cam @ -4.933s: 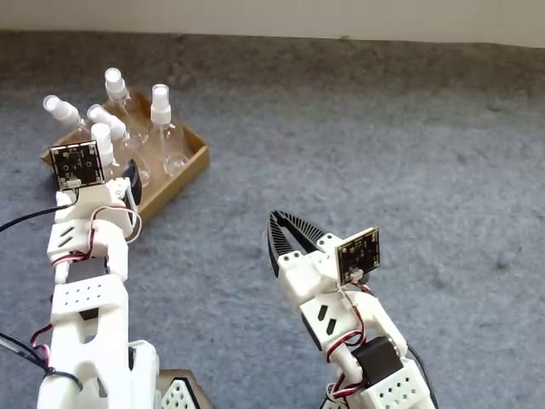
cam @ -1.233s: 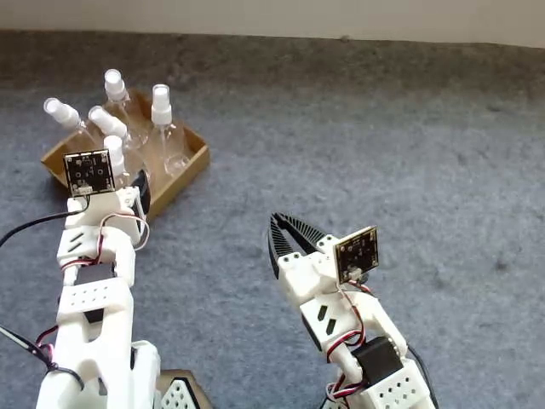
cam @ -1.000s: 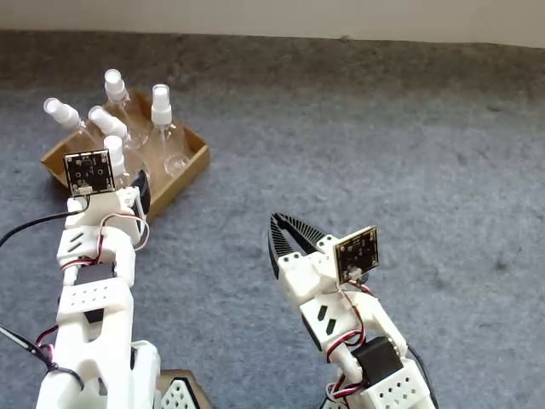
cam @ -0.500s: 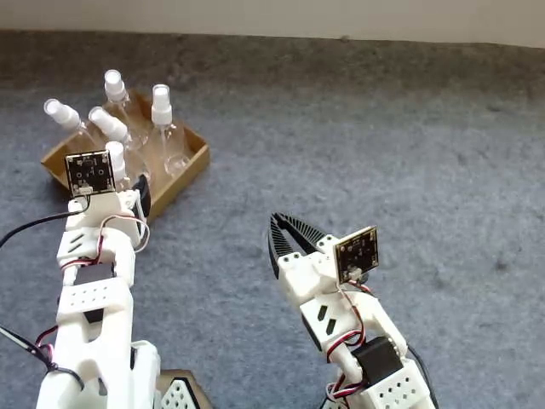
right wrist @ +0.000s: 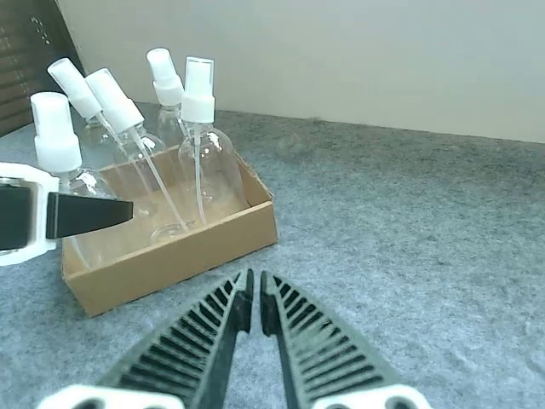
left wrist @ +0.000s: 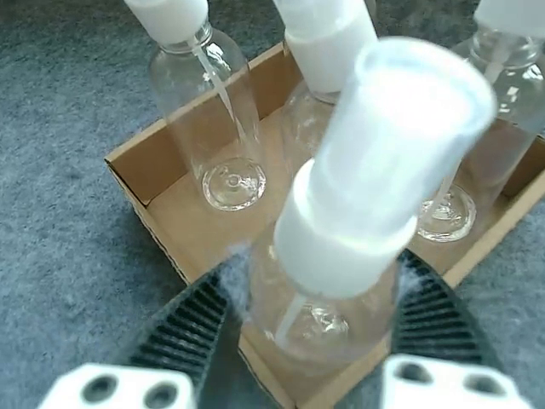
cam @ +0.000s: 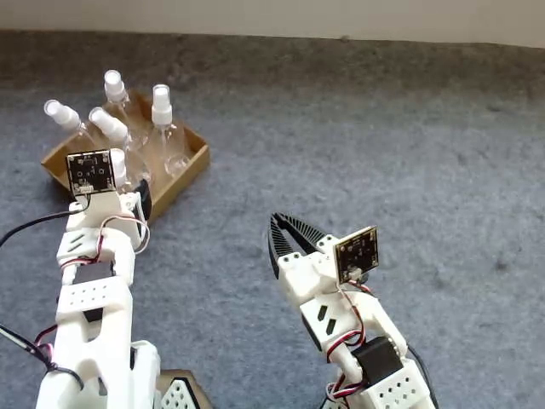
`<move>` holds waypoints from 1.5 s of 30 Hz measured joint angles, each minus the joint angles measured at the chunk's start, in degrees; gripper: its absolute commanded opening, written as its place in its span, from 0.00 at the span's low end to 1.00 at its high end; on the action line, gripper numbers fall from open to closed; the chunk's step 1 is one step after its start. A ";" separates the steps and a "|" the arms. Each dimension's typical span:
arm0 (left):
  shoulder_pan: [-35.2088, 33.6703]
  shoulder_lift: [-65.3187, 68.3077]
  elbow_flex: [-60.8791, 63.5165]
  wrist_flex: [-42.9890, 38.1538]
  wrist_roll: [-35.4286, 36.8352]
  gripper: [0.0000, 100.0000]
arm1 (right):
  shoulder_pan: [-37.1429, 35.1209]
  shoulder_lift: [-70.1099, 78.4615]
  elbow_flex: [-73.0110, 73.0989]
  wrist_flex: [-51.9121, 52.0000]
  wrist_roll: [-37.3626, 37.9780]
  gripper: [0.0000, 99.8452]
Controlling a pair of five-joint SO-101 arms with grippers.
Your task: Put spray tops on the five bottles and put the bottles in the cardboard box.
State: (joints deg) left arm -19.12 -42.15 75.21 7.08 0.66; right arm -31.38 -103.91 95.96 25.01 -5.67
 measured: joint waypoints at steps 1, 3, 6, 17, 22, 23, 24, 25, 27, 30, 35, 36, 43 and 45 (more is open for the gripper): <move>0.00 0.00 0.00 0.00 0.00 0.11 | 0.00 0.00 0.00 0.00 0.00 0.02; 0.00 0.00 0.00 0.00 0.00 0.11 | 0.00 0.00 0.00 0.00 0.00 0.02; 0.00 0.00 0.00 0.00 0.00 0.11 | 0.00 0.00 0.00 0.00 0.00 0.02; 0.00 0.00 -0.44 0.35 0.00 0.11 | 0.00 0.00 0.00 0.00 0.00 0.02; 0.00 0.00 -0.44 1.23 0.00 0.11 | 0.00 0.00 0.00 0.00 0.00 0.02; 0.00 0.00 -0.44 1.58 0.00 0.11 | 0.00 0.00 0.00 0.00 0.00 0.02; 0.00 0.00 -0.44 1.85 0.00 0.11 | 0.00 0.00 0.00 0.00 0.00 0.02; 0.00 0.00 -0.53 2.02 0.00 0.11 | 0.00 0.00 0.00 0.00 0.00 0.02; 0.00 0.00 -0.53 2.20 0.00 0.12 | 0.00 0.00 0.00 0.00 0.00 0.02; 0.00 0.00 -0.53 2.20 -0.35 0.18 | 0.00 0.00 0.00 0.00 0.00 0.02; -0.09 0.00 -0.53 2.20 -0.88 0.21 | 0.00 0.00 0.00 0.00 0.00 0.02; -0.09 0.00 -0.53 2.20 -0.88 0.21 | 0.00 0.00 0.00 0.00 0.00 0.02; -0.09 0.00 -0.53 2.20 -0.79 0.21 | 0.00 0.00 0.00 0.00 0.00 0.02; -0.09 0.00 -0.53 2.20 -0.79 0.21 | 0.00 0.00 0.00 0.00 0.00 0.02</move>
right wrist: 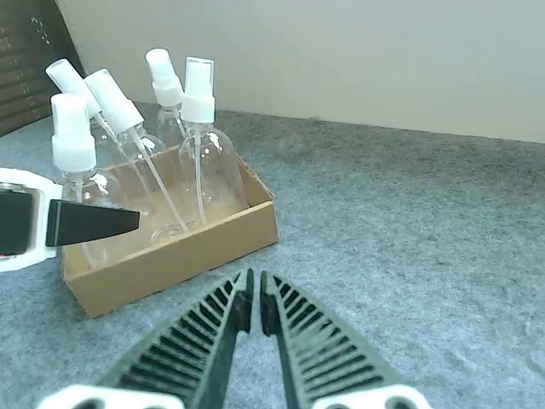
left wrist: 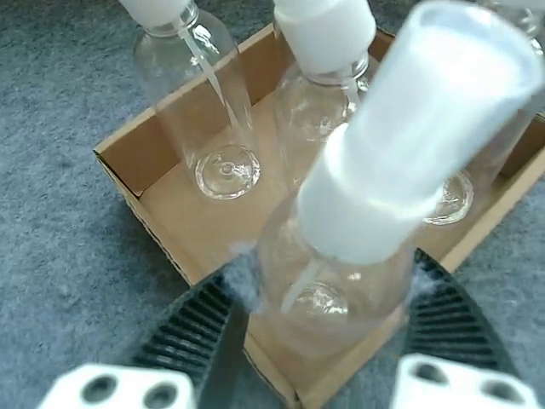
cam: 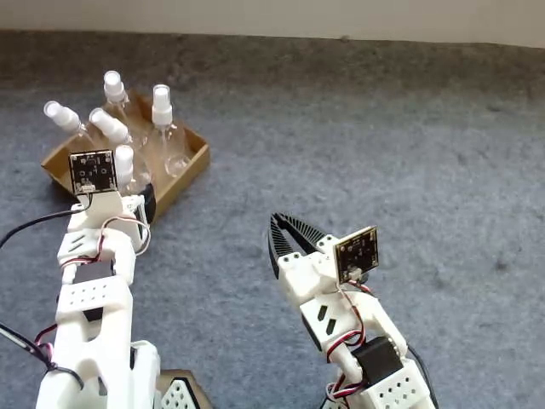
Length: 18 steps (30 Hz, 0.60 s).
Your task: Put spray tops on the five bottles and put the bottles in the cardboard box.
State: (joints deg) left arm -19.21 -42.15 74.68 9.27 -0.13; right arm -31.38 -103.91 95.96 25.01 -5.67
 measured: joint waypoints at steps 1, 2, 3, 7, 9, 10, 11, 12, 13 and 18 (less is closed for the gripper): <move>0.00 0.00 0.00 0.00 0.00 0.21 | 0.00 0.00 0.00 0.00 0.00 0.02; 0.00 0.00 0.00 0.00 0.00 0.22 | 0.00 0.00 0.00 0.00 0.00 0.02; 0.00 0.00 0.00 0.00 0.00 0.22 | 0.00 0.00 0.00 0.00 0.00 0.02; 0.00 0.00 0.00 0.00 0.00 0.22 | 0.00 0.00 0.00 0.00 0.00 0.02; 0.00 0.00 0.00 0.00 0.00 0.22 | 0.00 0.00 0.00 0.00 0.00 0.02; 0.00 0.00 0.00 0.00 0.00 0.22 | 0.00 0.00 0.00 0.00 0.00 0.02; 0.00 0.00 0.00 0.00 0.00 0.22 | 0.00 0.00 0.00 0.00 0.00 0.02; 0.00 0.00 0.00 0.00 0.00 0.24 | 0.00 0.00 0.00 0.00 0.00 0.02; 0.00 0.00 0.00 0.00 0.00 0.26 | 0.00 0.00 0.00 0.00 0.00 0.02; -0.62 0.00 0.00 0.00 0.00 0.27 | 0.00 0.00 0.00 0.00 0.00 0.02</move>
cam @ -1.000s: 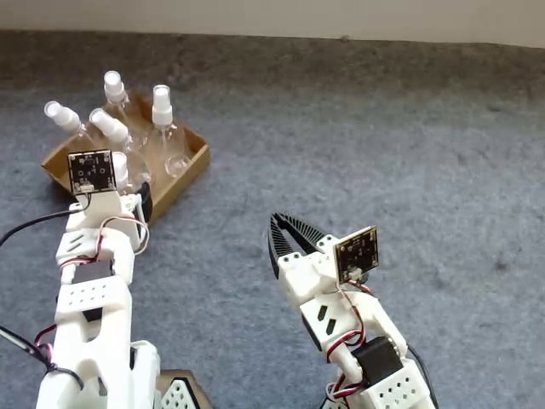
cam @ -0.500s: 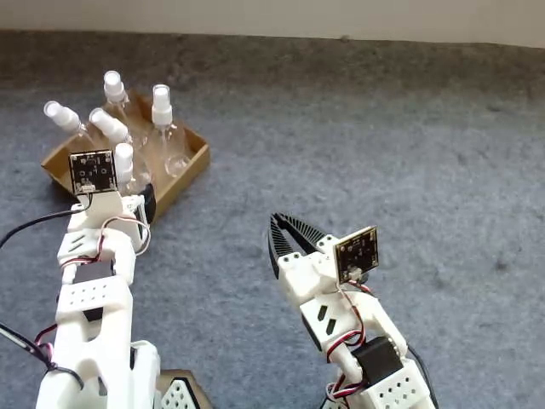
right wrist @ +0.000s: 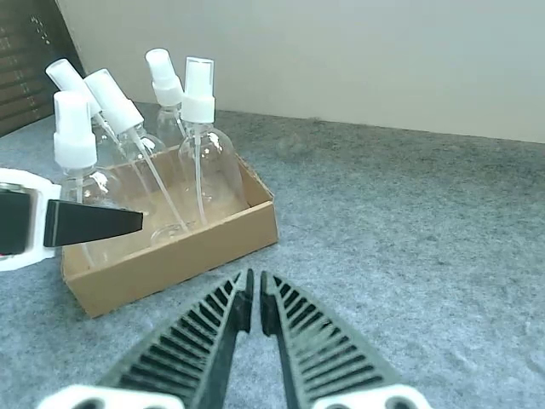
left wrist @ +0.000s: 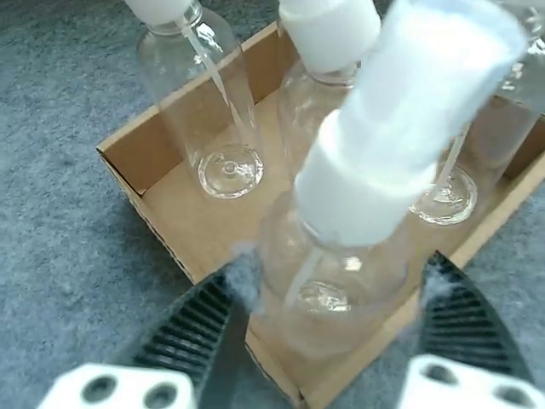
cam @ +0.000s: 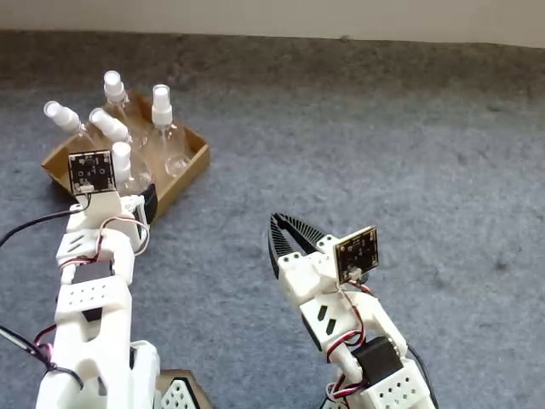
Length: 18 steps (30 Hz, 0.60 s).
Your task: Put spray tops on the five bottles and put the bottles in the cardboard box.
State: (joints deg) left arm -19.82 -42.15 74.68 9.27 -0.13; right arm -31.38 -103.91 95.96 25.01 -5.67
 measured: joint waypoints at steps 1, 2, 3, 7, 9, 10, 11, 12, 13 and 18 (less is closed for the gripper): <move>-0.26 0.00 0.00 0.00 0.00 0.27 | 0.00 0.00 0.00 0.00 0.00 0.02; -0.35 0.00 0.00 0.00 0.00 0.27 | 0.00 0.00 0.00 0.00 0.00 0.02; -0.35 0.00 0.00 0.00 0.00 0.27 | 0.00 0.00 0.00 0.00 0.00 0.02; -0.35 0.00 0.00 0.00 0.00 0.27 | 0.00 0.00 0.00 0.00 0.00 0.02; -0.35 0.00 0.00 0.00 0.00 0.28 | 0.00 0.00 0.00 0.09 0.00 0.02; -0.35 0.00 0.00 0.00 0.00 0.28 | 0.00 0.00 0.00 0.09 0.00 0.02; -0.35 0.00 0.00 0.00 0.00 0.29 | 0.00 0.00 0.00 0.09 0.00 0.02; -0.35 0.00 0.00 0.00 0.00 0.30 | 0.00 0.00 0.00 0.09 0.00 0.02; -0.35 0.00 0.00 0.00 0.00 0.31 | 0.00 0.00 0.00 0.09 0.00 0.02; -0.35 0.00 0.00 0.00 0.00 0.31 | 0.00 0.00 0.00 0.09 0.00 0.02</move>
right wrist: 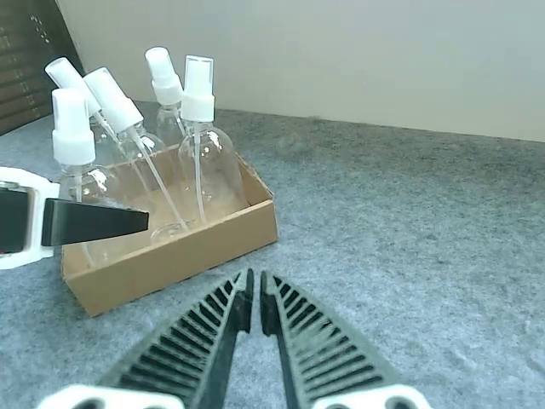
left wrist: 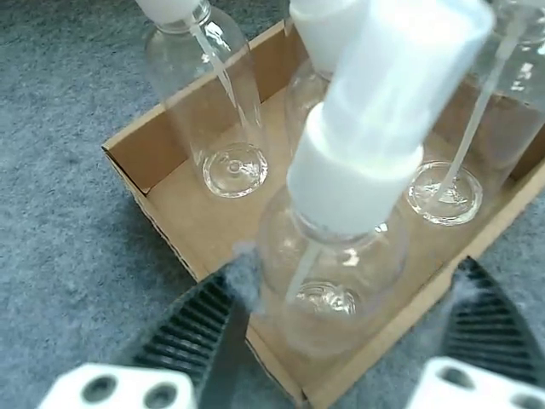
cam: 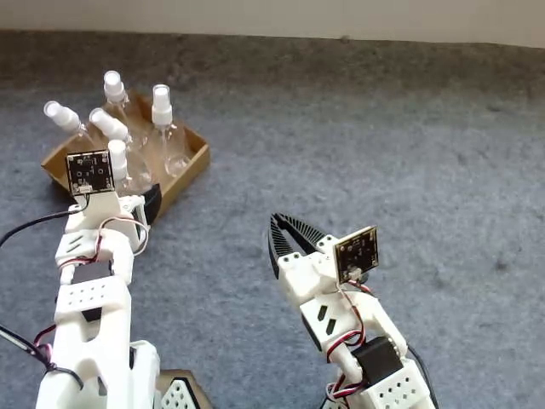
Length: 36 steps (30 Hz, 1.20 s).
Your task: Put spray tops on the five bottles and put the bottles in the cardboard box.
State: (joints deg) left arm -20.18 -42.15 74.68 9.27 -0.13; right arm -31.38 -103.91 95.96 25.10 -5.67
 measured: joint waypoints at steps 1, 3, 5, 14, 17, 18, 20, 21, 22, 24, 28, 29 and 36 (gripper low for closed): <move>0.00 0.00 0.00 0.00 0.00 0.31 | 0.00 0.00 0.00 0.00 0.00 0.02; 0.00 0.00 0.00 0.00 0.00 0.31 | 0.00 0.00 0.00 0.00 0.00 0.02; 0.00 0.00 0.00 0.00 0.00 0.32 | 0.00 0.00 0.00 0.00 0.00 0.02; 0.09 0.00 -0.97 0.09 0.00 0.32 | 0.00 0.00 0.00 0.00 4.84 0.02; 0.18 0.00 -1.23 0.09 0.00 0.33 | 0.00 0.00 0.00 0.00 5.63 0.02; 0.18 0.00 -1.23 0.09 0.00 0.34 | 0.00 0.00 0.00 0.00 5.71 0.02; 0.18 0.00 -1.32 0.09 0.00 0.35 | 0.00 0.00 0.00 0.00 5.89 0.02; 0.18 0.00 -1.32 0.09 0.00 0.35 | 0.00 0.00 0.00 0.00 5.89 0.02; 0.18 0.00 -1.32 0.09 0.00 0.35 | 0.00 0.00 0.00 0.00 5.89 0.02; 0.18 0.00 -1.32 0.09 0.00 0.35 | 0.00 0.00 0.00 0.00 5.89 0.02; 0.18 0.00 -1.32 0.09 0.00 0.36 | 0.00 0.00 0.00 0.00 5.89 0.02; 0.18 0.00 -1.32 0.09 0.00 0.36 | 0.00 0.00 0.00 0.00 5.89 0.02; 0.18 0.00 -1.32 0.09 0.00 0.36 | 0.00 0.00 0.00 0.00 6.15 0.02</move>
State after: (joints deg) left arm -20.00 -42.15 73.36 9.36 -0.13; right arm -31.38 -103.91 95.96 25.10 0.48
